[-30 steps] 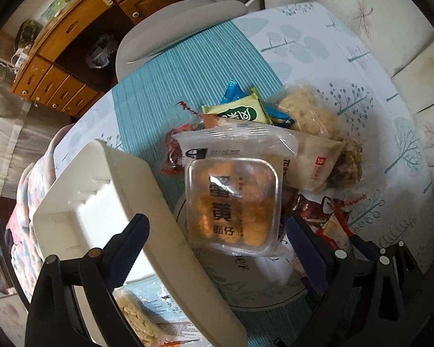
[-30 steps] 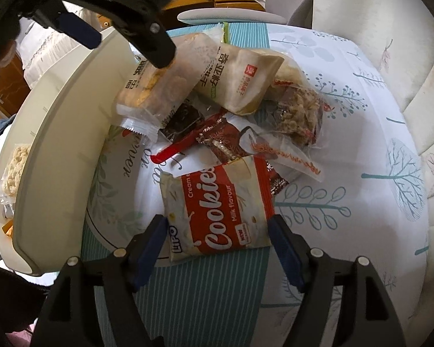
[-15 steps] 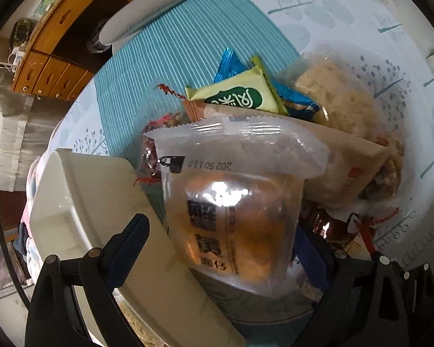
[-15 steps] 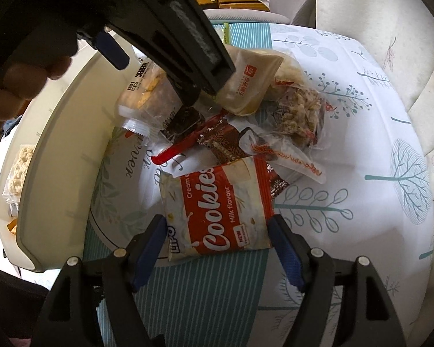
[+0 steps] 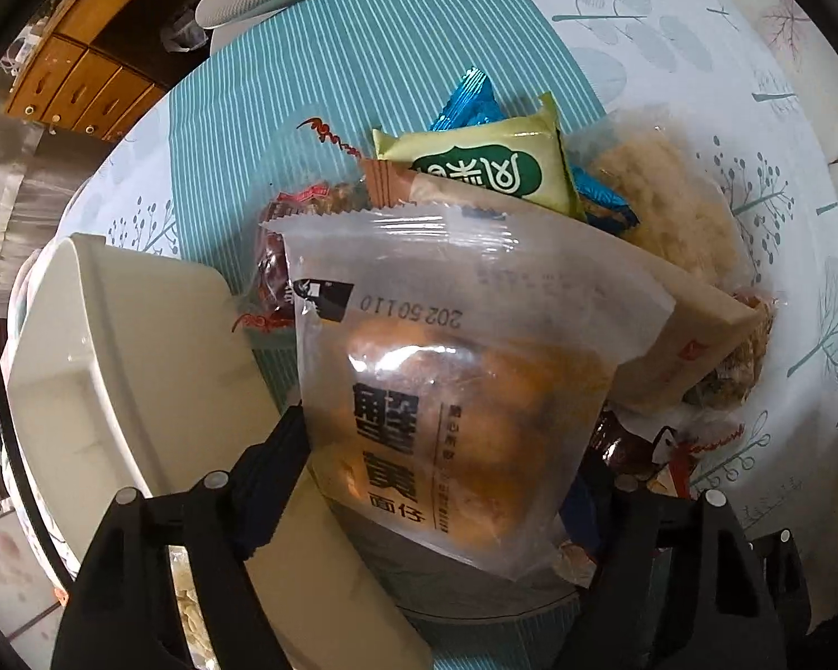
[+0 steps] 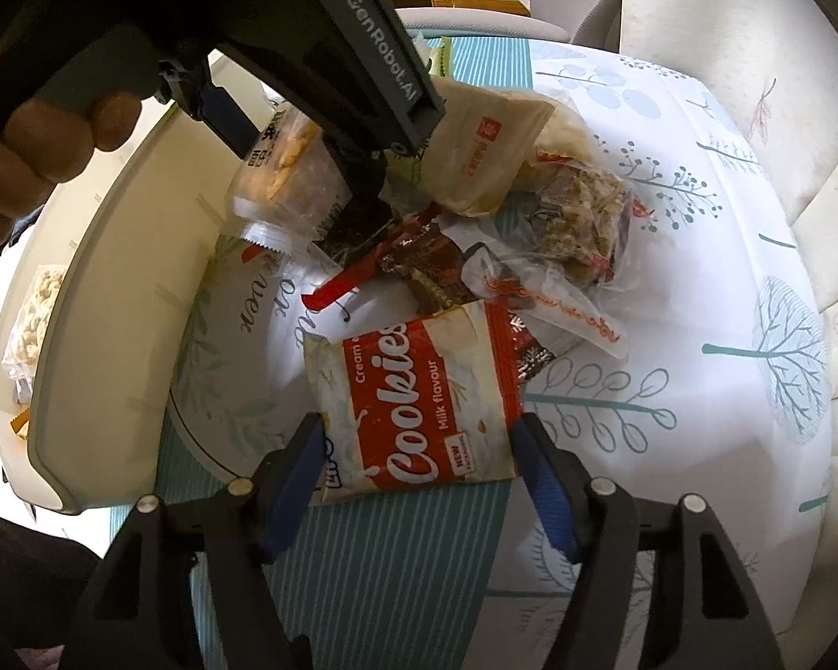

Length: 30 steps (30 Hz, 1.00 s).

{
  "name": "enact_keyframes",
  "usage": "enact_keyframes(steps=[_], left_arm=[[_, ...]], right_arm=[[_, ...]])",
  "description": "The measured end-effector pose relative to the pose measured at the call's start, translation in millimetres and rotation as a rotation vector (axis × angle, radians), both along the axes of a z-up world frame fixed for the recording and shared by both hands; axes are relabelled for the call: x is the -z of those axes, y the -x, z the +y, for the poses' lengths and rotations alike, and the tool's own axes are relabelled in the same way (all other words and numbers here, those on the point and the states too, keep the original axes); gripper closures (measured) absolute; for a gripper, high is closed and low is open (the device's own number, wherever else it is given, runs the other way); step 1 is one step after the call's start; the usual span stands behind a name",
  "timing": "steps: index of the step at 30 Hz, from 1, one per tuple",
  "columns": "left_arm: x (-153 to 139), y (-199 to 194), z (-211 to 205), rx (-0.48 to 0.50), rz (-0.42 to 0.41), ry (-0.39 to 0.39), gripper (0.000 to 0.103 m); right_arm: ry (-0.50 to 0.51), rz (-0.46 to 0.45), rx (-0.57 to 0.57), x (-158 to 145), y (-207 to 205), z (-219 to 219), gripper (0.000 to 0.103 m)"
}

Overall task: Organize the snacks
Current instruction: 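Reach the left tool to the clear box of yellow pastries and grasp it, then carry the pastry box to the tray with the left tool while the right tool grasps the red Cookies pack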

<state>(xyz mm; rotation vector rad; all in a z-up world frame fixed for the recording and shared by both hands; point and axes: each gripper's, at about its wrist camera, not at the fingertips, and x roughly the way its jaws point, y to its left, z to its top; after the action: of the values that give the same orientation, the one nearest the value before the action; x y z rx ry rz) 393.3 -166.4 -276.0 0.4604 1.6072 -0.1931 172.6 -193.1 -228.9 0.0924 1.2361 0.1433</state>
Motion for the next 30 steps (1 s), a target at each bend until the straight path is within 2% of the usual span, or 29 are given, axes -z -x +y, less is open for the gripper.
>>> enact_keyframes(steps=[9, 12, 19, 25, 30], left_arm=[[-15.2, 15.6, -11.4, -0.007, 0.014, -0.012, 0.027], [-26.1, 19.0, -12.5, 0.005, 0.002, 0.000, 0.027], [-58.0, 42.7, -4.6, -0.002, -0.004, 0.063, 0.027], [-83.7, 68.7, 14.9, -0.008, -0.020, 0.097, 0.027], [-108.1, 93.1, 35.1, -0.037, 0.007, 0.190, 0.027]], right_arm=[[0.000, 0.012, -0.007, -4.0, 2.8, -1.8, 0.042], [-0.015, 0.025, -0.008, -5.2, 5.2, -3.3, 0.049], [-0.018, 0.070, -0.004, -6.4, 8.0, -4.2, 0.050], [-0.052, 0.141, 0.059, -7.3, 12.4, -7.3, 0.050], [-0.088, 0.208, 0.142, -8.6, 23.9, -13.2, 0.050]])
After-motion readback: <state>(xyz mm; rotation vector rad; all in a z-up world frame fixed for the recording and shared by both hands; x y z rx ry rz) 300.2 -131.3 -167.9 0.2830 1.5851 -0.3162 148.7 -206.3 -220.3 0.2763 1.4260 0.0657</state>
